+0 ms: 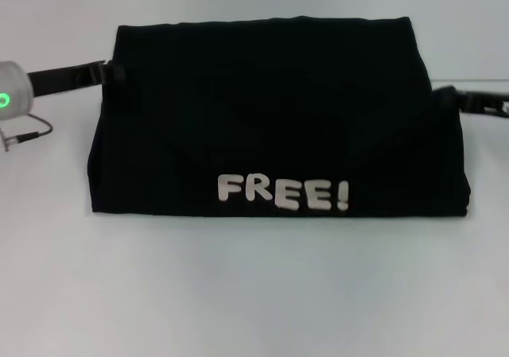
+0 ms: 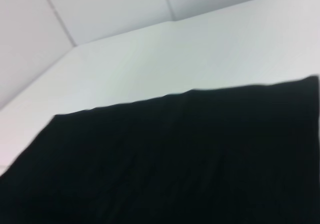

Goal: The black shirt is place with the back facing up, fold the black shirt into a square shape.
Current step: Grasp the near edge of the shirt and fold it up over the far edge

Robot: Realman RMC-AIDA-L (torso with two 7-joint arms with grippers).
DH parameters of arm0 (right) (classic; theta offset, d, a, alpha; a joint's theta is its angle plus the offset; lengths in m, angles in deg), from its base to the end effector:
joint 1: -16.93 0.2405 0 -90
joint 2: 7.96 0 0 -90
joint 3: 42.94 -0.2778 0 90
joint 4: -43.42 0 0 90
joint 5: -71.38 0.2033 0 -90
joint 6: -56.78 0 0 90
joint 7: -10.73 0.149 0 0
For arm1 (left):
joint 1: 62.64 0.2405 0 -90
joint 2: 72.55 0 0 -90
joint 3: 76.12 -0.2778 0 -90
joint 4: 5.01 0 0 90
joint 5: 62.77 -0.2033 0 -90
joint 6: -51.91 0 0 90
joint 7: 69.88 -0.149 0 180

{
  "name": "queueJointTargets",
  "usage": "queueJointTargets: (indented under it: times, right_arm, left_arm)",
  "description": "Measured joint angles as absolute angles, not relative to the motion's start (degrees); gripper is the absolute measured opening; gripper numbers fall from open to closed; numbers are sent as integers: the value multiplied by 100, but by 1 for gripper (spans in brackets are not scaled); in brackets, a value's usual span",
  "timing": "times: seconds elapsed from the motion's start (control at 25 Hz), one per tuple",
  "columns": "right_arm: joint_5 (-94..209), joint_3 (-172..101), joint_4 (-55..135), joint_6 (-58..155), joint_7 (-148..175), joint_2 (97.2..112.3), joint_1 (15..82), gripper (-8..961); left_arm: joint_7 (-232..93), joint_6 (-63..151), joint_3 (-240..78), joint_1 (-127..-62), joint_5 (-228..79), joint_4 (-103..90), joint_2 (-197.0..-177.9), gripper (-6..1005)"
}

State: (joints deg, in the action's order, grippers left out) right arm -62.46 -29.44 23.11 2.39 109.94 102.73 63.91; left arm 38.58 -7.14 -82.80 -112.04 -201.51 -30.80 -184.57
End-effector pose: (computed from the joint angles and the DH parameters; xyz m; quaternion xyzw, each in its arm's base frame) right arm 0.3039 0.4577 0.0369 -0.7997 0.4513 0.1933 0.3454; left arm -0.2844 0.4667 0.0496 -0.7699 -0.4913 -0.2412 0.3282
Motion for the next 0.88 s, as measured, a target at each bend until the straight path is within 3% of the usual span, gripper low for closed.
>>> queueJointTargets:
  times: [0.24,0.52,0.6,0.88]
  right_arm:
    - [-6224,-2627,2422,1301,10994,10402,6854,46]
    - [-6212,-2583,2667,1946,10973,10389,7072,45]
    - [-6210,-2578,2769,2112,10918,10425,7080,45]
    - [-6200,-2572,2820,2546,10744,10764,7092,46]
  left_arm:
    - [3542,116,-8322,-11388,-20018,-2820,-18471,53]
    - [3259,563,-8324,-11496,-19941,-2633,-18483,97]
    - [3119,844,-8325,-11502,-19898,-2512,-18548,111]
    - [2739,1701,-8324,-11507,-19864,-2378,-18908,162]
